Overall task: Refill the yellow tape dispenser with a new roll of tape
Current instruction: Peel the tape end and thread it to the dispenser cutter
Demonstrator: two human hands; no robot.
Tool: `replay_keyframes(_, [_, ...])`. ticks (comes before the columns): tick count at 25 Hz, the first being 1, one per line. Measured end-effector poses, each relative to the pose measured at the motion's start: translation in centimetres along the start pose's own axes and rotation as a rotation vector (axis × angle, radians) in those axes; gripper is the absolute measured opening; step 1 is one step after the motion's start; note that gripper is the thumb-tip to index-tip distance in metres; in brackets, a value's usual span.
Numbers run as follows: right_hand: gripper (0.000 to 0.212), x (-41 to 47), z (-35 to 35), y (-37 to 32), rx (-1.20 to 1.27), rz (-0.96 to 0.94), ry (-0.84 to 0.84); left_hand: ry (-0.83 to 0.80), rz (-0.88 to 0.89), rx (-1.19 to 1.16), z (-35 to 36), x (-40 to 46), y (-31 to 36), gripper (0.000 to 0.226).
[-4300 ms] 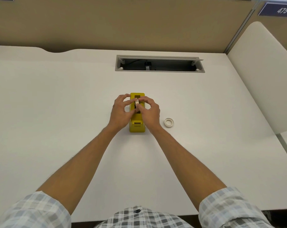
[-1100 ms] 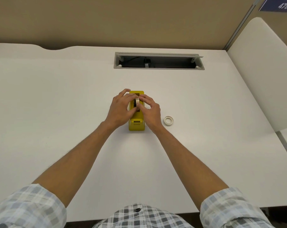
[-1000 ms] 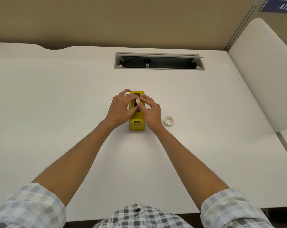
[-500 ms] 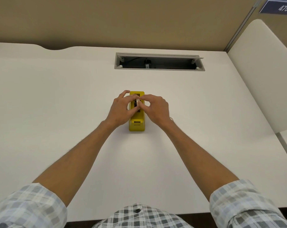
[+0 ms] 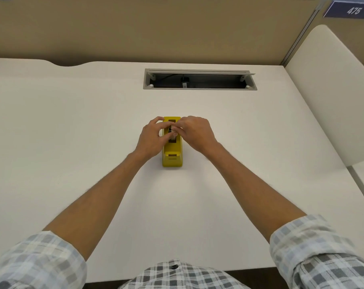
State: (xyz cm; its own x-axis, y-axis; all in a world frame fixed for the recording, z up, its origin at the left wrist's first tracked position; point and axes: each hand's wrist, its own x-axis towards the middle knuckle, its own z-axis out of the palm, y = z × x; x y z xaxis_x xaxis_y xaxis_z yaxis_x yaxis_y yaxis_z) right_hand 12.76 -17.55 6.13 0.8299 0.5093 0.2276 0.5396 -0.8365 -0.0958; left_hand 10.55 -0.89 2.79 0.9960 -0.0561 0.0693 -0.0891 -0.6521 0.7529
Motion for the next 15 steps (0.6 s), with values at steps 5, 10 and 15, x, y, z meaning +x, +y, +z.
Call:
replay_keyframes(5, [0.027, 0.8, -0.7, 0.3, -0.079, -0.145, -0.074, 0.002, -0.032, 0.003, 0.0, 0.1, 0.1, 0.041])
replay_keyframes(10, [0.024, 0.8, -1.0, 0.2, -0.098, -0.205, -0.092, -0.008, -0.043, 0.027, -0.2, 0.3, 0.2, 0.044])
replay_keyframes(15, [0.029, 1.3, -1.3, -0.2, -0.072, -0.138, -0.135, -0.023, 0.022, 0.045, -0.5, 0.3, 0.5, 0.044])
